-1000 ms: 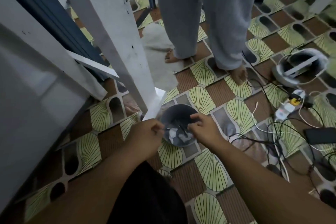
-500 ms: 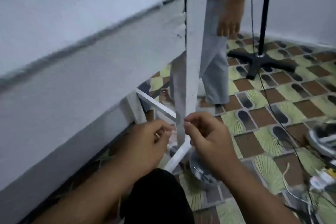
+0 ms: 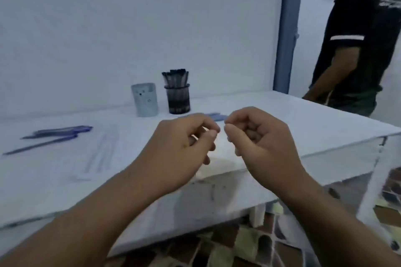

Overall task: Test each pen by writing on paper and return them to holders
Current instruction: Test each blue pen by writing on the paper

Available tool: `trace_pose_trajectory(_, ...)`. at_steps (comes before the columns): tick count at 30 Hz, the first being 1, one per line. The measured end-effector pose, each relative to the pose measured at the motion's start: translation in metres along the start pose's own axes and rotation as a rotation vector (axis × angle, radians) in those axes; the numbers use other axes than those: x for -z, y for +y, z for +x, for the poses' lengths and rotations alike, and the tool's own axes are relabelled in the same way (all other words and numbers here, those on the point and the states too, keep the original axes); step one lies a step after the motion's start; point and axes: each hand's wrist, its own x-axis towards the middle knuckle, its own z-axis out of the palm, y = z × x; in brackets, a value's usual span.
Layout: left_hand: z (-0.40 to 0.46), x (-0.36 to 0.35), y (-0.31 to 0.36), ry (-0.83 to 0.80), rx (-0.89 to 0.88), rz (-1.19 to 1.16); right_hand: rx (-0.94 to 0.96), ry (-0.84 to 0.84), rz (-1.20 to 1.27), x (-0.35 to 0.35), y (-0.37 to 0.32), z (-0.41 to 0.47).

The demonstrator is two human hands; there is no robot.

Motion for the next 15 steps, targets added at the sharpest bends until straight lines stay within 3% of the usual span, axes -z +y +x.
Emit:
trace_pose_trajectory(9, -0.022, 0.174, -0.063, 0.285, 0.193, 0.197, 0.084, -0.388, 0.081, -0.168, -0.058, 0.091)
trace_pose_trajectory(15, -0.027, 0.253, -0.137, 0.328, 0.328, 0.391, 0.066, -0.618, -0.062, -0.255, -0.048, 0.133)
